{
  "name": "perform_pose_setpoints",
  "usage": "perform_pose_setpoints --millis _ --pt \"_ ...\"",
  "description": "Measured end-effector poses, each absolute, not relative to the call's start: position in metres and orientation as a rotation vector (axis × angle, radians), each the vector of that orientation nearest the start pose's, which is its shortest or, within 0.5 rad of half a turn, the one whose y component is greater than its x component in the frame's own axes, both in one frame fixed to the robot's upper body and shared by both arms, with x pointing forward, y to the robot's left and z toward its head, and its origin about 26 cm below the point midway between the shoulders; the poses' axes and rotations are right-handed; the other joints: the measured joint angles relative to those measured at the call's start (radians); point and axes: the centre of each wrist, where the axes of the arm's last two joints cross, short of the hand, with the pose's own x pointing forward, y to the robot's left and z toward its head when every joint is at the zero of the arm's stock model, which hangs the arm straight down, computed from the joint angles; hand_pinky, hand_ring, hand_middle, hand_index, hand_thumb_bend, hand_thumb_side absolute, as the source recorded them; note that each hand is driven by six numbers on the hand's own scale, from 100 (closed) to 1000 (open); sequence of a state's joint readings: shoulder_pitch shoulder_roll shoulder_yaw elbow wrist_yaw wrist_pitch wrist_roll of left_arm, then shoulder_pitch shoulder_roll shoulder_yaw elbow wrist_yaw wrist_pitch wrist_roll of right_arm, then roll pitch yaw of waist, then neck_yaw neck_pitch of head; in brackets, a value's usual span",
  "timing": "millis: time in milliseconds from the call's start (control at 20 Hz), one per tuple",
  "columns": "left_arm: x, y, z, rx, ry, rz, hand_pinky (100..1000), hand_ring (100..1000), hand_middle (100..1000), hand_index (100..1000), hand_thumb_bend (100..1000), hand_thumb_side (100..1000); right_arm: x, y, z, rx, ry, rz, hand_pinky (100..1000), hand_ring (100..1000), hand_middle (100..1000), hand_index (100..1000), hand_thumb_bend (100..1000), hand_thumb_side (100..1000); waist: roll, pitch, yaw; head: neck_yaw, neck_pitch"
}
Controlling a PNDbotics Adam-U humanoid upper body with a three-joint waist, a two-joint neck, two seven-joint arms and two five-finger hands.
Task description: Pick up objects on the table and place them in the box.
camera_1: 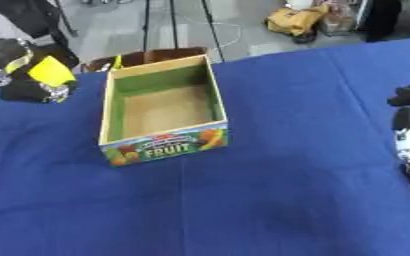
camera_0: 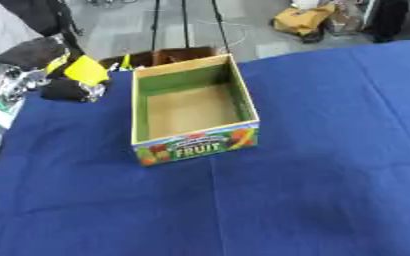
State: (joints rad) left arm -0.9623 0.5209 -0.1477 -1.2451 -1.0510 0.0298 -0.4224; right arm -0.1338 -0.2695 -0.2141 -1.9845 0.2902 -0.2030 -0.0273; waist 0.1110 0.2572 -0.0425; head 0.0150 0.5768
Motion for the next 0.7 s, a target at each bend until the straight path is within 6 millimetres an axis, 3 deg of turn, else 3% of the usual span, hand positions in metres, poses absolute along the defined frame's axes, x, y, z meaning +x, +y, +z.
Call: perform_pose_setpoints --millis 300,700 --pt "0.462 0.235 0.298 1.301 -1.512 -1.353 102 386 417 560 100 824 0.281 -0.318 0.167 -0.651 -2.294 0.381 824 939 677 818 100 769 0.011 0.016 -0.048 0.041 -0.029" --pt "0.481 0.206 0.282 1.271 -1.585 -1.345 106 393 422 561 100 817 0.287 -0.308 0.176 -0.589 -2.346 0.424 828 944 678 820 100 770 0.029 0.050 -0.119 0.099 -0.044"
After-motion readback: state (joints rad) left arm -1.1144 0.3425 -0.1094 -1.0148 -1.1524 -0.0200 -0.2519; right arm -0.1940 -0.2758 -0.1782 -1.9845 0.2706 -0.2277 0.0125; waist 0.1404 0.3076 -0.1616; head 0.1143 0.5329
